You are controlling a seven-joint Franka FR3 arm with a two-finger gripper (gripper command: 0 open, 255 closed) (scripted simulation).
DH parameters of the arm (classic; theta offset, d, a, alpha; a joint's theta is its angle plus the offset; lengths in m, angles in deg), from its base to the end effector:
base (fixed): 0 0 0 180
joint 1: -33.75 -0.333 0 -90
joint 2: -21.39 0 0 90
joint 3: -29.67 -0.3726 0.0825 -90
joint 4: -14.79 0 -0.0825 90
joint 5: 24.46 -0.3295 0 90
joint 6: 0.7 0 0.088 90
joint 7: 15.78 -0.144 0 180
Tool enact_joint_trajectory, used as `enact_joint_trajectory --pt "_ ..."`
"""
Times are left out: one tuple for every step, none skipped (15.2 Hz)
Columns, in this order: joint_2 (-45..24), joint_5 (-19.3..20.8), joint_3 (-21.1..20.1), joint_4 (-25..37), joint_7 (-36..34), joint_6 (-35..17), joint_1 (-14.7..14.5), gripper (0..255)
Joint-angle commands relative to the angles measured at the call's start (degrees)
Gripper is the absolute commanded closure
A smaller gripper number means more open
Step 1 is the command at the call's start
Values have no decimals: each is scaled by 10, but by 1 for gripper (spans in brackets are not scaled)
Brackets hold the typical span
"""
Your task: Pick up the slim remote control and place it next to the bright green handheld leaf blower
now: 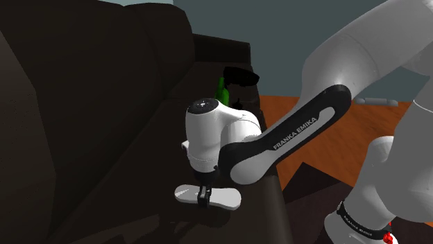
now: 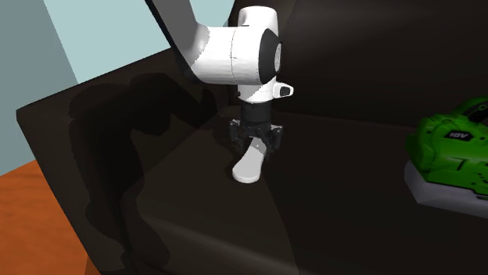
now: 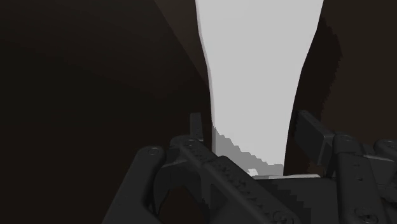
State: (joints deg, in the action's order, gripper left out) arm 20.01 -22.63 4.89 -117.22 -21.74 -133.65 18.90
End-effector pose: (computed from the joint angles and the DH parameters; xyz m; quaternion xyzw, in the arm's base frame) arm 0.3667 0.3009 0.3935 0.9539 0.3000 0.0001 0.0071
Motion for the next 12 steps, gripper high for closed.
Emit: enact_joint_trajectory --pt "9 -6 0 6 4 14 0 255" --pt "15 -9 0 9 6 22 0 255" --pt "20 -11 0 12 8 29 0 255" --pt "24 -14 0 15 10 37 0 255" --pt "29 -17 0 18 12 45 1 255" --pt "34 -19 0 22 14 52 1 255" --pt "38 -22 1 26 16 60 1 255" --pt "43 -24 1 29 18 68 1 255" --pt "47 -26 1 33 19 76 1 255" --pt "51 -28 2 37 21 83 1 255" --pt "55 -30 2 41 22 91 1 255" --pt "59 -31 3 46 24 99 1 255"
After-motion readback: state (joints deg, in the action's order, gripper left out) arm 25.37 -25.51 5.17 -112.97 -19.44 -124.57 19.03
